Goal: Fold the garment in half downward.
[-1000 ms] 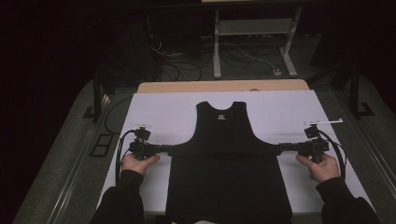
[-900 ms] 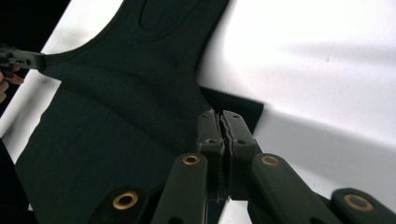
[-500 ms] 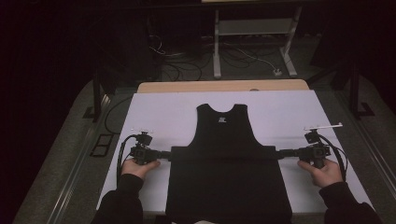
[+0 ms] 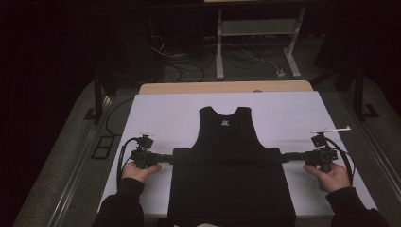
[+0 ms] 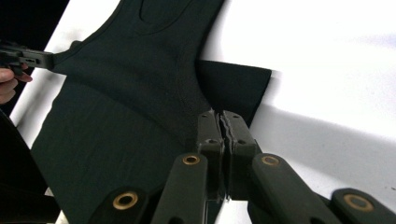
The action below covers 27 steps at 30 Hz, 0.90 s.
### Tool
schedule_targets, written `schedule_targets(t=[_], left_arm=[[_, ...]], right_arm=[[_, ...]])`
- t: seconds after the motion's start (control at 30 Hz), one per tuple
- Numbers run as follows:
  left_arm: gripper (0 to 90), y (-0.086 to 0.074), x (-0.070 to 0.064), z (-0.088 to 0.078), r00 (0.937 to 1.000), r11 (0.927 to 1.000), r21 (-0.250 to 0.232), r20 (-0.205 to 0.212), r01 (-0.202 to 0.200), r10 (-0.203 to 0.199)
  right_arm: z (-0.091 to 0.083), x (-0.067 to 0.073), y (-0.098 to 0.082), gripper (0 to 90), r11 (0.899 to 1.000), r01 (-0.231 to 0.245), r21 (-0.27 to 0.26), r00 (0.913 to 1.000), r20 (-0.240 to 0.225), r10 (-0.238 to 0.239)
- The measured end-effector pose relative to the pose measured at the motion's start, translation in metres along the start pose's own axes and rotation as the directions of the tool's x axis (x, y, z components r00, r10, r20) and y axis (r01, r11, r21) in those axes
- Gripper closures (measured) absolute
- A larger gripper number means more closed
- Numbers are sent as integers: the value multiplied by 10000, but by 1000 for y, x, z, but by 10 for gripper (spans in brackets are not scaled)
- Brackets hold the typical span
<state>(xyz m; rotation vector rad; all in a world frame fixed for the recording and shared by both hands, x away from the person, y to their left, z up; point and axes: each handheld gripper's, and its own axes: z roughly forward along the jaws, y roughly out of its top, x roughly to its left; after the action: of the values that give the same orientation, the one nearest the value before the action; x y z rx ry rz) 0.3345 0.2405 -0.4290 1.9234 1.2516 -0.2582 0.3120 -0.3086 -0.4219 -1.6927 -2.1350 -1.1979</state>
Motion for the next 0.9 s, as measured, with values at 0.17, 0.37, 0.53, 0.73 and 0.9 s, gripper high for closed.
schedule_targets(t=[0.17,0.37,0.53,0.73,0.9], left_arm=[[852,-2,-1,1,10000,9998,200,43,-42,41],[851,-3,-1,4,9999,9985,549,-79,-83,87],[847,-3,-1,8,9997,9967,815,-227,-51,69],[825,-3,-4,11,9967,9936,969,-498,-586,637],[716,-3,-4,11,9974,9938,961,-397,-564,604]], right_arm=[[-1,0,-2,857,10000,-19,60,10000,-6,19],[5,-1,-6,857,9989,4,473,9999,125,-10],[11,1,-7,857,9962,197,850,9992,332,-226],[15,3,-8,847,9943,343,1008,9981,480,-393],[16,5,-9,807,9946,462,934,9978,434,-505]])
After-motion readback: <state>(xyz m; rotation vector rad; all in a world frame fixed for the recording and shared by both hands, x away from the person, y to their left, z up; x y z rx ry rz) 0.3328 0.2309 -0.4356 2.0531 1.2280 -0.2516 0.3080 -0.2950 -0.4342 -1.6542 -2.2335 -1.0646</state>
